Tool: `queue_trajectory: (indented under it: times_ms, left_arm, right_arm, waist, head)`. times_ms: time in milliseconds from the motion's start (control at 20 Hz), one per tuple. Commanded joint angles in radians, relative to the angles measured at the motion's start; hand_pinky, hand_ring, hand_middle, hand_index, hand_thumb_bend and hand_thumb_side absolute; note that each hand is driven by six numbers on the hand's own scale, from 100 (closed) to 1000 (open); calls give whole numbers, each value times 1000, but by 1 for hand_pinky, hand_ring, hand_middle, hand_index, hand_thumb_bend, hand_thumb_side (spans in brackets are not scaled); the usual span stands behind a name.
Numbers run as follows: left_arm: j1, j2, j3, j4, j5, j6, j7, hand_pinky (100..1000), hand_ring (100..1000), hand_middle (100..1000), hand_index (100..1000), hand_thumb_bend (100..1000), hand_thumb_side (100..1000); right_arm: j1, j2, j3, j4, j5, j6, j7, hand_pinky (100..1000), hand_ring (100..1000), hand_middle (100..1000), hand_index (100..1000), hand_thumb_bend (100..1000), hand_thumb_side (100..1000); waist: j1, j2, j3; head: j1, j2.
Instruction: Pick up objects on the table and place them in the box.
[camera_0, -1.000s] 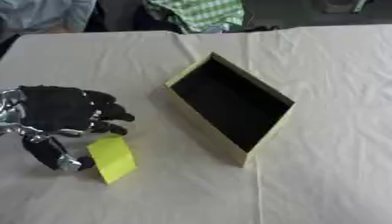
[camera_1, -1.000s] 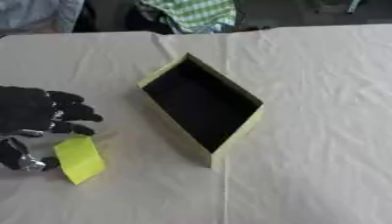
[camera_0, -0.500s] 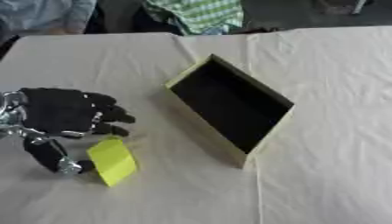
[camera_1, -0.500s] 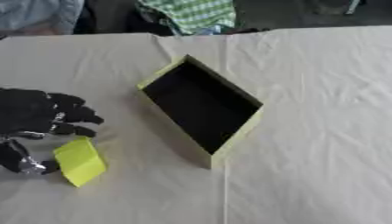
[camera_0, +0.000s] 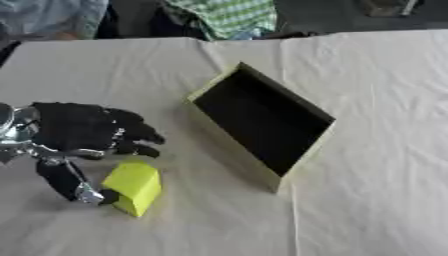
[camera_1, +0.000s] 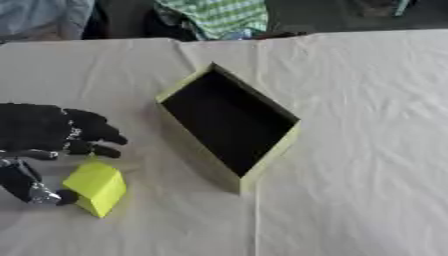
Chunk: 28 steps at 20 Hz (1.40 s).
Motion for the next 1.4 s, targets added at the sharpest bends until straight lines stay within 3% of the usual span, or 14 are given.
queue_trajectory:
  times_ms: [50, 350, 650, 950, 1100, 1400]
  left_arm:
    - [-15, 18, 6, -10, 17, -242, -249, 1000, 969, 959, 969, 306, 527]
    - [0, 13, -21, 29, 68, -252, -337, 1000, 889, 847, 940, 224, 528]
    - [14, 1, -50, 76, 110, -246, -392, 984, 817, 899, 958, 188, 566]
    - [22, -14, -69, 117, 121, -228, -393, 986, 876, 958, 974, 192, 601]
    - [27, -23, -68, 130, 138, -214, -393, 963, 855, 949, 963, 182, 597]
    - [26, -31, -51, 119, 193, -192, -393, 890, 587, 861, 884, 100, 500]
  right_arm:
    - [-10, -14, -5, -17, -3, -1, 2, 785, 607, 618, 854, 100, 723]
    - [-11, -12, -6, -17, -4, 1, -6, 785, 607, 616, 854, 100, 722]
    - [-12, -10, -7, -17, -1, 1, -14, 784, 608, 614, 852, 100, 722]
    - [-12, -8, -8, -17, 2, 1, -22, 784, 606, 612, 849, 100, 721]
    - [-11, -7, -8, -17, 4, 2, -23, 784, 606, 611, 848, 100, 720]
    - [-10, -7, -11, -17, 8, 6, -33, 784, 604, 609, 846, 100, 719]
  waist:
    - [8, -3, 2]
    - [8, 1, -1]
    - [7, 3, -3]
    - [4, 3, -3]
    - [4, 4, -2]
    - [3, 6, -1]
  head:
    - [1, -12]
    - [1, -12]
    - [2, -14]
    - [4, -16]
    - [3, -18]
    - [0, -16]
